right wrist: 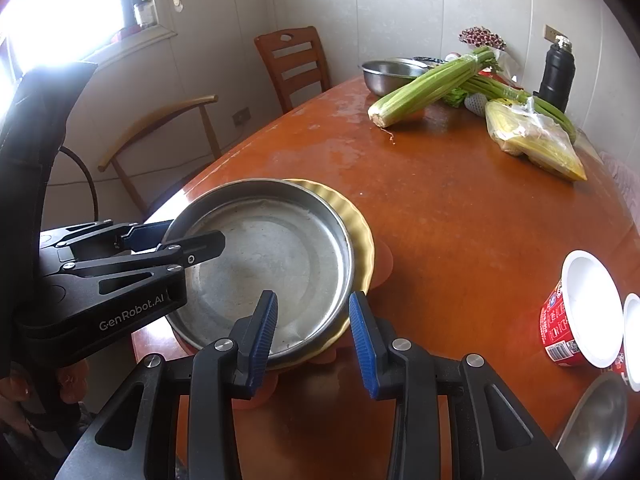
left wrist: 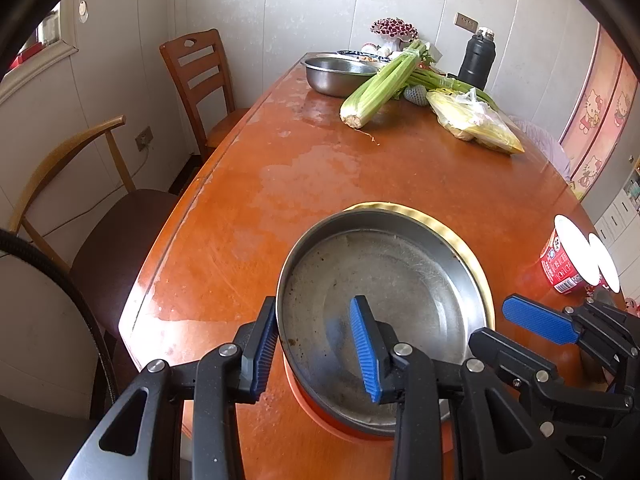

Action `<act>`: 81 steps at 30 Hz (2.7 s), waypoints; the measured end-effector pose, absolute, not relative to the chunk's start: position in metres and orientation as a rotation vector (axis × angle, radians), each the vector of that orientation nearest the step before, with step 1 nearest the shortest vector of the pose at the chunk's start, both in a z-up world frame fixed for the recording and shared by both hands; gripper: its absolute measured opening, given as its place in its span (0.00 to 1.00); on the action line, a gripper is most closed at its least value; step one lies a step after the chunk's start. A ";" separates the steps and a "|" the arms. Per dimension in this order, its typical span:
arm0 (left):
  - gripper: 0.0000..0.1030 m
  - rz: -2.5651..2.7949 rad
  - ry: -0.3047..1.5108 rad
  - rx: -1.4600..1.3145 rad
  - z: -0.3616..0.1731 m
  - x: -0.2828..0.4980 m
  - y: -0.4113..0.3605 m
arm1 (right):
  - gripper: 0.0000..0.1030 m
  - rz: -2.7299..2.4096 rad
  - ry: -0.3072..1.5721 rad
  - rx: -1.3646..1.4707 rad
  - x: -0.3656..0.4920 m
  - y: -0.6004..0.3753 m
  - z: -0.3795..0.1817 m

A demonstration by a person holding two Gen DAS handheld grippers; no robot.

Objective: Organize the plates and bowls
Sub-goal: 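Lower the grey pan onto the yellow plate and open the left tool, then withdraw the left tool from the stacked plates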

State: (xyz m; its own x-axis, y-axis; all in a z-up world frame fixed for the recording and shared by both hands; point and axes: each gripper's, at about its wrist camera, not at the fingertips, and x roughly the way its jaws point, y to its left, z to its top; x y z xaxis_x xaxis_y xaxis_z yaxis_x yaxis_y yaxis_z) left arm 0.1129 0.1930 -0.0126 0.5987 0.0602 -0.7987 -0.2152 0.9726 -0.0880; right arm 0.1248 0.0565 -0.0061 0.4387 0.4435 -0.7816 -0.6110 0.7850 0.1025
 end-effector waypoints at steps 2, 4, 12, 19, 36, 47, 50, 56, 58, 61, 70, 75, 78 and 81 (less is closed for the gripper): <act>0.35 0.164 0.916 -0.180 -0.012 0.112 0.192 | 0.38 0.659 0.902 -0.206 0.126 0.056 -0.005; 0.35 0.166 0.913 -0.179 -0.011 0.111 0.193 | 0.38 0.656 0.900 -0.207 0.126 0.056 -0.004; 0.40 0.179 0.900 -0.193 -0.004 0.103 0.197 | 0.42 0.648 0.897 -0.193 0.128 0.050 -0.001; 0.52 0.202 0.887 -0.264 0.000 0.085 0.213 | 0.43 0.634 0.897 -0.165 0.133 0.037 0.003; 0.56 0.070 0.960 -0.451 -0.034 0.072 0.210 | 0.43 0.662 0.960 -0.155 0.135 0.038 -0.013; 0.57 0.057 0.996 -0.393 -0.039 0.095 0.191 | 0.43 0.661 0.990 -0.153 0.143 0.041 -0.024; 0.57 0.042 1.001 -0.383 -0.038 0.101 0.185 | 0.43 0.652 0.992 -0.159 0.145 0.040 -0.025; 0.57 0.040 1.001 -0.327 -0.034 0.119 0.171 | 0.43 0.614 0.991 -0.149 0.156 0.030 -0.027; 0.57 0.035 0.998 -0.311 -0.032 0.127 0.164 | 0.43 0.594 0.986 -0.140 0.161 0.024 -0.026; 0.57 0.022 1.007 -0.302 -0.033 0.138 0.158 | 0.43 0.556 0.982 -0.132 0.168 0.016 -0.027; 0.58 0.020 1.003 -0.264 -0.032 0.157 0.143 | 0.43 0.513 0.983 -0.095 0.182 -0.004 -0.029; 0.58 0.034 0.994 -0.247 -0.030 0.160 0.142 | 0.43 0.510 0.982 -0.088 0.184 -0.005 -0.029; 0.58 0.037 0.990 -0.248 -0.029 0.160 0.143 | 0.43 0.500 0.973 -0.085 0.183 -0.006 -0.028; 0.58 0.047 0.988 -0.251 -0.026 0.158 0.145 | 0.44 0.481 0.954 -0.070 0.183 -0.012 -0.022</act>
